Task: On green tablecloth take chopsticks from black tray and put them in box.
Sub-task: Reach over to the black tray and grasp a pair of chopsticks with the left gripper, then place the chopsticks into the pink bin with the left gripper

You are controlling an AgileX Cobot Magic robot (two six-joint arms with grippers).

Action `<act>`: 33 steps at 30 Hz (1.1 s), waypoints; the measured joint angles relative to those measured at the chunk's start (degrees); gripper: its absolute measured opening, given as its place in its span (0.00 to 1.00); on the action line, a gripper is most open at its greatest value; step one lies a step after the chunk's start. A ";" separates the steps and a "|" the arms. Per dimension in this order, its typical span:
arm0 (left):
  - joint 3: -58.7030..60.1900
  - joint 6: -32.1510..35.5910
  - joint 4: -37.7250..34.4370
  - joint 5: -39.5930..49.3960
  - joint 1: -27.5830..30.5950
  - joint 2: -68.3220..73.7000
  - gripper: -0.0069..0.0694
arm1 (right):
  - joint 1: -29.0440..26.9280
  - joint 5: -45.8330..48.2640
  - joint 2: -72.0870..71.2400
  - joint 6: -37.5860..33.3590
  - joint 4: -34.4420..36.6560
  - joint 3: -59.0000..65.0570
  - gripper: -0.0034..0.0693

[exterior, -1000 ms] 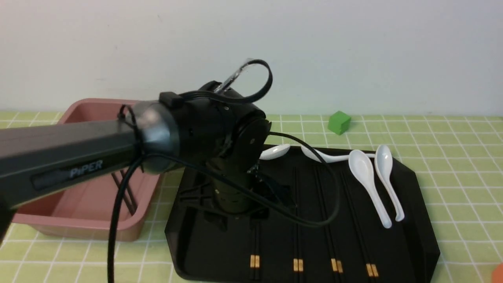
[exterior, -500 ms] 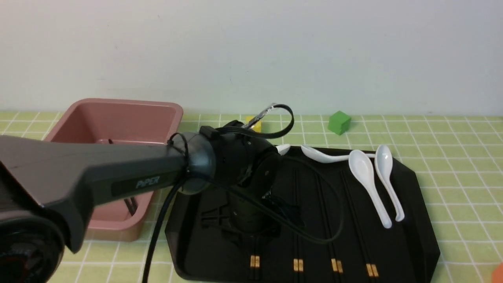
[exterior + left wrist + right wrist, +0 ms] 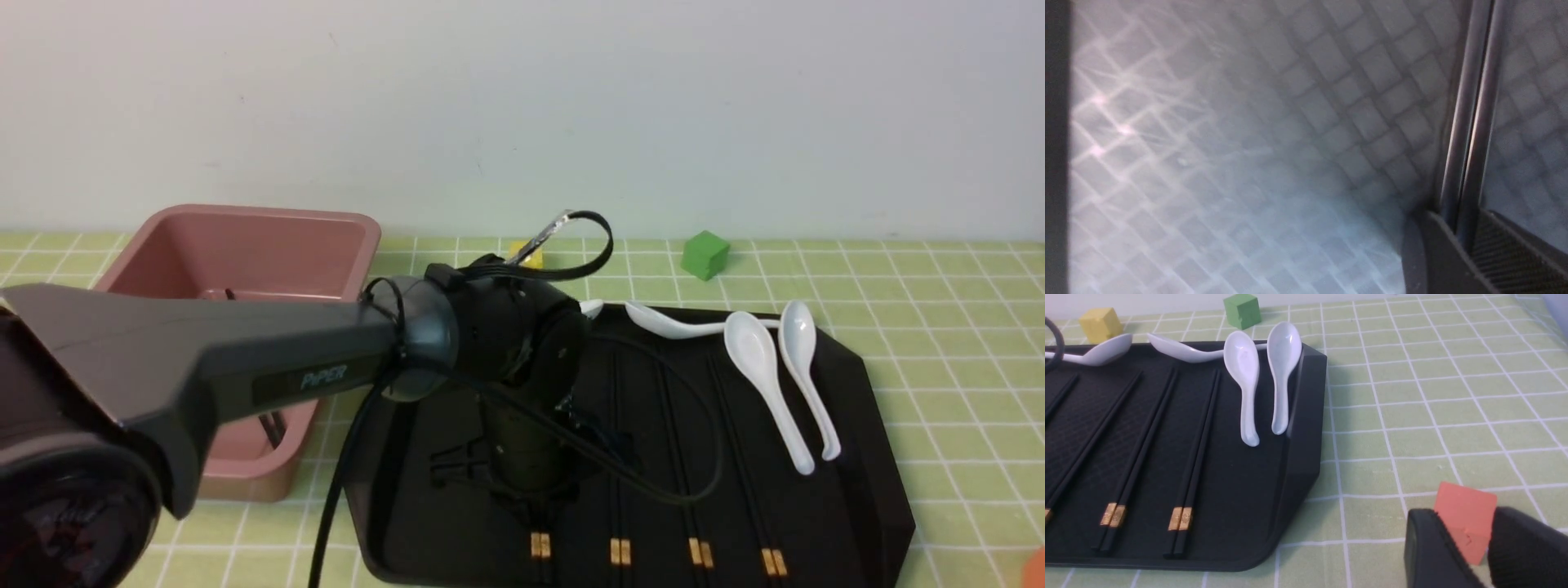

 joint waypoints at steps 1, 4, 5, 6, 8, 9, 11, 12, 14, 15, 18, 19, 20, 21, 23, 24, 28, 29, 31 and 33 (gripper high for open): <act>-0.64 0.79 -0.87 0.93 0.00 -0.61 0.25 | 0.00 0.00 0.00 0.00 0.00 0.00 0.38; -5.35 3.97 -2.92 7.45 -0.05 -6.25 0.25 | 0.00 0.00 0.00 0.00 0.00 0.00 0.38; -6.51 4.42 -2.76 8.78 0.01 -7.61 0.25 | 0.00 0.00 0.00 0.00 0.00 0.00 0.38; -8.54 4.81 -2.15 10.55 0.29 -9.87 0.25 | 0.00 0.00 0.00 0.00 0.00 0.00 0.38; -11.88 5.31 -0.56 14.51 1.14 -14.02 0.25 | 0.00 0.00 0.00 0.00 0.00 0.00 0.38; -13.01 5.79 0.37 16.54 2.02 -15.79 0.25 | 0.00 0.00 0.00 0.00 0.00 0.00 0.38; -14.15 6.80 3.61 19.76 4.39 -19.80 0.25 | 0.00 0.00 0.00 0.00 0.00 0.00 0.38; -13.93 7.48 5.48 21.08 6.52 -21.90 0.25 | 0.00 0.00 0.00 0.00 0.00 0.00 0.38; -12.75 7.73 7.04 21.77 10.98 -24.34 0.25 | 0.00 0.00 0.00 0.00 0.00 0.00 0.38; -11.74 7.73 7.37 21.99 13.39 -25.33 0.25 | 0.00 0.00 0.00 0.00 0.00 0.00 0.38; -7.49 6.48 7.75 22.43 20.57 -26.22 0.25 | 0.00 0.00 0.00 0.00 0.00 0.00 0.38; -6.02 6.07 7.86 22.43 22.83 -25.84 0.25 | 0.00 0.00 0.00 0.00 0.00 0.00 0.38; -5.30 5.92 7.86 22.43 24.15 -25.40 0.25 | 0.00 0.00 0.00 0.00 0.00 0.00 0.38; -4.44 5.70 7.66 22.09 26.70 -24.15 0.25 | 0.00 0.00 0.00 0.00 0.00 0.00 0.38; -3.75 5.58 6.58 20.36 30.48 -21.28 0.25 | 0.00 0.00 0.00 0.00 0.00 0.00 0.38; -3.68 5.58 6.20 19.79 31.48 -20.34 0.25 | 0.00 0.00 0.00 0.00 0.00 0.00 0.38; -3.68 5.58 4.70 16.52 35.62 -14.48 0.25 | 0.00 0.00 0.00 0.00 0.00 0.00 0.38; -3.68 5.58 4.70 16.13 35.86 -13.20 0.25 | 0.00 0.00 0.00 0.00 0.00 0.00 0.38; -3.68 5.58 4.65 15.15 36.00 -11.79 0.26 | 0.00 0.00 0.00 0.00 0.00 0.00 0.38; -3.68 5.74 4.16 13.77 36.00 -9.37 0.31 | 0.00 0.00 0.00 0.00 0.00 0.00 0.38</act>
